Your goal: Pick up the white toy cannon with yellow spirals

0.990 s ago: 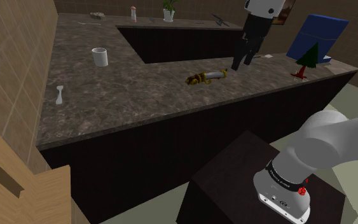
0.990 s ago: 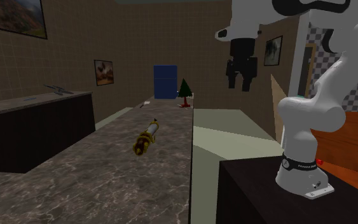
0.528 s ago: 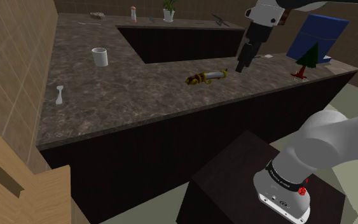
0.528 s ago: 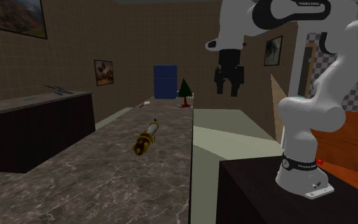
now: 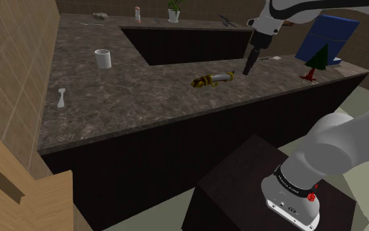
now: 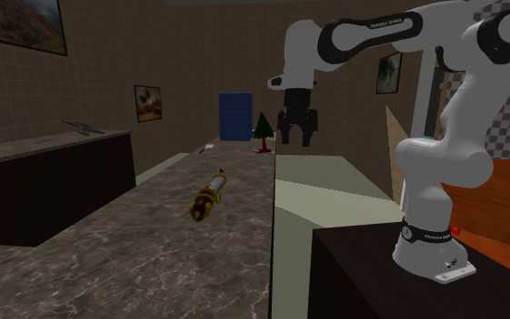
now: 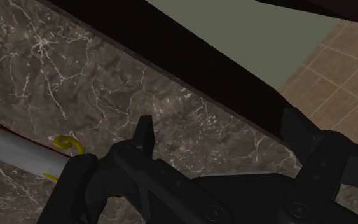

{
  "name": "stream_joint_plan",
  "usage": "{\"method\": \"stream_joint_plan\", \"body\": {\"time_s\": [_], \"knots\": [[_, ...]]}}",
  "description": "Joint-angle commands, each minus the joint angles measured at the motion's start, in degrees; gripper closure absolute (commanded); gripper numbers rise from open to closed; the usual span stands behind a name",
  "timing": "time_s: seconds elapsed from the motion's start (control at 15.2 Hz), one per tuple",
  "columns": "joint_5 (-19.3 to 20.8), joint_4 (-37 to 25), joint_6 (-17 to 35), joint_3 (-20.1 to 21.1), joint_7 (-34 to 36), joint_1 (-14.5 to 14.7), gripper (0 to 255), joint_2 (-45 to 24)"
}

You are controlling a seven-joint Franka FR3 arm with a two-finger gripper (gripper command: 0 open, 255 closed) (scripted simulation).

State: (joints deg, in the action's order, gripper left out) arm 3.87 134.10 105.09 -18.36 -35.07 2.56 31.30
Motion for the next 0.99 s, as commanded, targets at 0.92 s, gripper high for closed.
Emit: {"method": "stream_joint_plan", "body": {"time_s": [0.92], "knots": [[-21.6,-28.0,3.4,-17.6,-51.2,2.4,0,-41.7]]}}
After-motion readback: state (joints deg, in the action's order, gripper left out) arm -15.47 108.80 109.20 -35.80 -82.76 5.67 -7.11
